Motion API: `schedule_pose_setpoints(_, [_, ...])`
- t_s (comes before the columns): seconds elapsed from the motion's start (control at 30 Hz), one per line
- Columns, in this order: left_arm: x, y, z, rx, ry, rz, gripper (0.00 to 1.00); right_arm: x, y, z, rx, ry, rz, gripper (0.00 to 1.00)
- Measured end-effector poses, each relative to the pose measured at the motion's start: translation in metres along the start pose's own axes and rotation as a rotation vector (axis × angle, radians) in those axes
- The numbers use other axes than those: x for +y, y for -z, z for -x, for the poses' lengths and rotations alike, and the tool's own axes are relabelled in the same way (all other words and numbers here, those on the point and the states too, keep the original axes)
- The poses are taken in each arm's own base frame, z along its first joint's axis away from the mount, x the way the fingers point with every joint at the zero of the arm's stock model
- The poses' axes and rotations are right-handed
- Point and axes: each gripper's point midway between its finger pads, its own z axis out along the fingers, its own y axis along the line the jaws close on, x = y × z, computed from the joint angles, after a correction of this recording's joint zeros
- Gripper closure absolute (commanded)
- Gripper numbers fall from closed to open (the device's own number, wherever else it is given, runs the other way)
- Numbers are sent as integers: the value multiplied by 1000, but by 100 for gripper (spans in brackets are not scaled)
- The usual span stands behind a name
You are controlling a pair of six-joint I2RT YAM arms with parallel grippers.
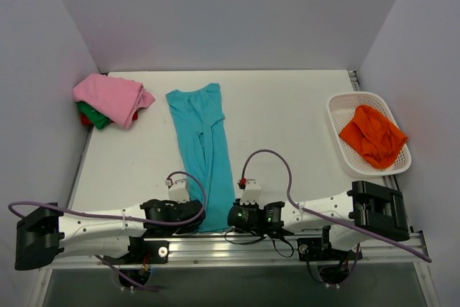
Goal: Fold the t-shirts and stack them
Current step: Fold the tshirt
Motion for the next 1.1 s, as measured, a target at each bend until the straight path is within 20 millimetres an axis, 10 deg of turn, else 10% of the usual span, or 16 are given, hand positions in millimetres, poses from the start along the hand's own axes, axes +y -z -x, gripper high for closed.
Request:
schedule_pose_setpoints(0.4, [-28,42,77,-285,42,-81,98,30,19,51,-135,50,-38,100])
schedule_pose_setpoints(1.1, [-34,58,141,-444,61,-57,97,37,5,166,-363,26,-203,100])
